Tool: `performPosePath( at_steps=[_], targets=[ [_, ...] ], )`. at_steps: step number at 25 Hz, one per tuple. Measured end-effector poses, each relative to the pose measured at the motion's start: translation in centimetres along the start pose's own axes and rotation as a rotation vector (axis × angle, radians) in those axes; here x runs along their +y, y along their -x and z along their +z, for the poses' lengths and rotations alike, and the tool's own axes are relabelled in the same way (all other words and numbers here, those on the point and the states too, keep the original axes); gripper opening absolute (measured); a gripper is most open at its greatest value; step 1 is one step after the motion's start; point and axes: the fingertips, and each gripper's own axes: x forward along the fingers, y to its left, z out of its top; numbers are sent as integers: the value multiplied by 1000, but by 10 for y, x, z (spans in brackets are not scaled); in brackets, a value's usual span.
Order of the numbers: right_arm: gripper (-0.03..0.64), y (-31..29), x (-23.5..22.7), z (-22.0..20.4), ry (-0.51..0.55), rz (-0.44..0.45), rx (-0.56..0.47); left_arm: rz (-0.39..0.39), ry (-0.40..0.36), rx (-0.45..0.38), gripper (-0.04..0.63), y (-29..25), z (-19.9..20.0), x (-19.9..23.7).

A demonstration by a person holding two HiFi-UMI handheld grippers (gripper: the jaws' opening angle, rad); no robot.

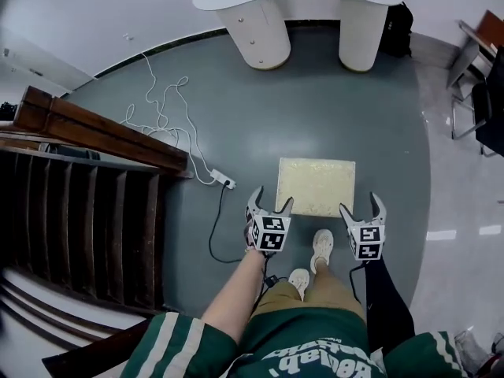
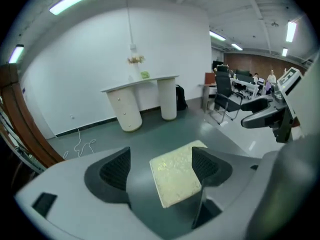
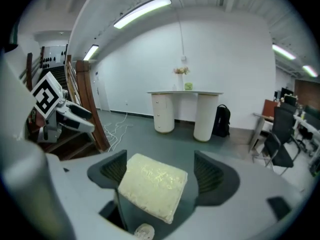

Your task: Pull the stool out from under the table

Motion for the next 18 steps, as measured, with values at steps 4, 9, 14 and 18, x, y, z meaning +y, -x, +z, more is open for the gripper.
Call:
performPosePath(
  at_steps=[4,9,14,18],
  targets=[
    [431,13,-14,56,2,-1,-65,27,25,-103,387,14,72,17],
    [433,8,-30,123,29,11,-166,51,44,-235,390,27,152,41],
    [431,14,-41,200,67,11,-302,75,32,-390,390,53,226,57],
    [431,24,-42,257,114,7,-406,96,8,-480,390,78,263,69]
  ],
)
